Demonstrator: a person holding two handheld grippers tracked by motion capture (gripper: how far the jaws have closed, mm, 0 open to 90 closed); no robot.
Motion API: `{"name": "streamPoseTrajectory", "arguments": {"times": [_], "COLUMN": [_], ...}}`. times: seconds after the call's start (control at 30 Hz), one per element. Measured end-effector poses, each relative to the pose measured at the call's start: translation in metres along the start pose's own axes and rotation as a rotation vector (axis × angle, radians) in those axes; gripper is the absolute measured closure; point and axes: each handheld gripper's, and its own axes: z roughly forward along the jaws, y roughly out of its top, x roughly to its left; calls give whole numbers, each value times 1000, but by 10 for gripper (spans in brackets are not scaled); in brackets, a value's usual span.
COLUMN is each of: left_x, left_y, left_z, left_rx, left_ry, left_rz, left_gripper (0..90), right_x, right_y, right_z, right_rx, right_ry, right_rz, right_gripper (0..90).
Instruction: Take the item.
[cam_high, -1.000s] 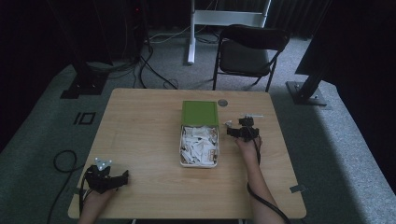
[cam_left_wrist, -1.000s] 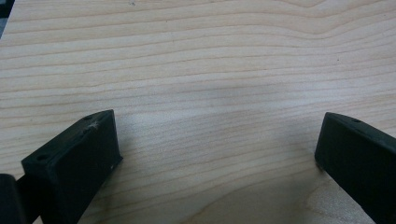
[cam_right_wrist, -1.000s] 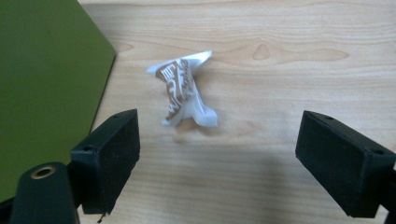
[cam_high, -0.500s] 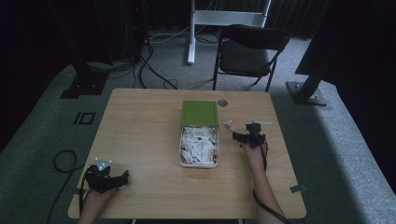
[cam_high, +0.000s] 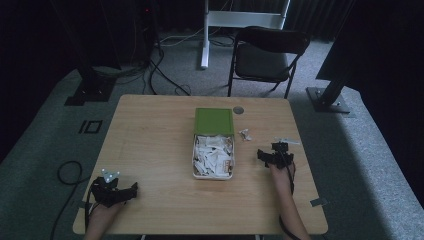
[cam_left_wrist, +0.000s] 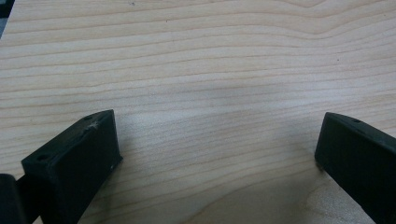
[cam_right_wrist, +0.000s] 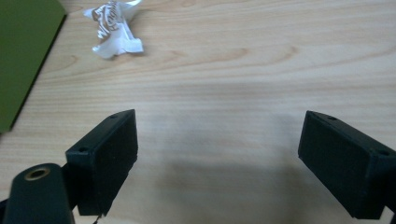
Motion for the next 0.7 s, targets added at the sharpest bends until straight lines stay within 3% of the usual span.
{"name": "streamPoseTrajectory", "arguments": {"times": [0.17,0.47,0.7], "left_x": [0,0,0], "left_y": [0,0,0], "left_z": [0,0,0], "left_rx": [0,0,-1], "left_ry": [0,0,0], "left_rz": [0,0,0], "left_gripper": [6,6,6], "right_x": [-8,-19,-29], "right_y": [-9,-26,-44], "right_z": [-12,-29,-37], "right_rx": [-32,-27,-10], "right_ry": [-29,-52,-115], "right_rz": [12,14,38], "right_gripper": [118,118,118]}}
